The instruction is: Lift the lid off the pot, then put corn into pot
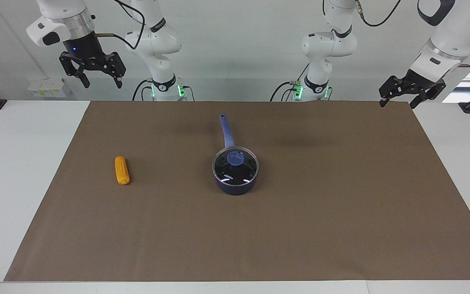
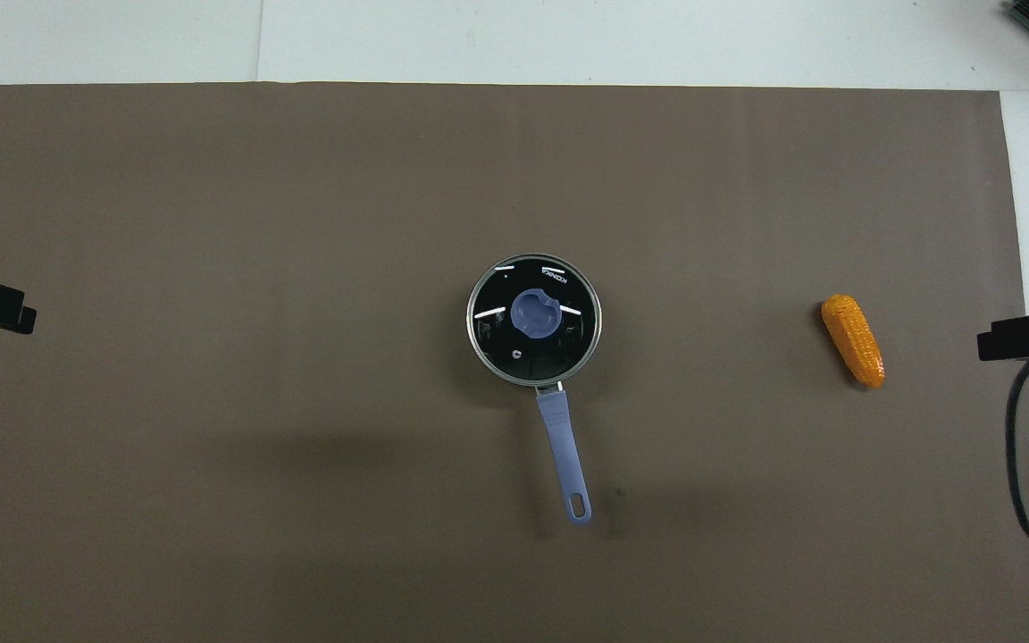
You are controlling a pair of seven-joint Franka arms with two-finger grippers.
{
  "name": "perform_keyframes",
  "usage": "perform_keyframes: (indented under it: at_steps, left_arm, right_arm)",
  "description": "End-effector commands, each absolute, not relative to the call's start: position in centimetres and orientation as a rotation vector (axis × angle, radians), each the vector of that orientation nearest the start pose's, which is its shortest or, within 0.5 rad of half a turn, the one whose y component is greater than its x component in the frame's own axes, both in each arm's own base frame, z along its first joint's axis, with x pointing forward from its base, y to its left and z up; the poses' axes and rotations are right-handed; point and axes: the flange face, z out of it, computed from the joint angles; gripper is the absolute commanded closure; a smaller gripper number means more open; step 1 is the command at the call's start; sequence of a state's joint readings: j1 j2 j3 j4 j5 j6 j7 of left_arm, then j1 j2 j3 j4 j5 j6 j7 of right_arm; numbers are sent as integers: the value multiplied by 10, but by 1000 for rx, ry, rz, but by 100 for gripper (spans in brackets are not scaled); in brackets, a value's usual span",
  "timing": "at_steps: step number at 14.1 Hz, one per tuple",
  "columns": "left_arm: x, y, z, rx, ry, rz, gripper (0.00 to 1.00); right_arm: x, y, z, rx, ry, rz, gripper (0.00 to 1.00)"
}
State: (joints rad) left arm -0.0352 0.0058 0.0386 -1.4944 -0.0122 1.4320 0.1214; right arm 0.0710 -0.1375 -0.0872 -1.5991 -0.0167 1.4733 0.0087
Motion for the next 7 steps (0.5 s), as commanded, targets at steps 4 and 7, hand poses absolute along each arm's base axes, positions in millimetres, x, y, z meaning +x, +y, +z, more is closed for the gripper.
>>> perform_keyframes:
  at_steps: [4,7]
  left_arm:
    - [549,-2,655,-3135,212,87,0]
    - [548,-2,655,-3137,208,82,0]
  right_arm:
    - [496,-17,675,-3132,9,-50,0]
    - [497,-16,673,-3132,9,-45,0]
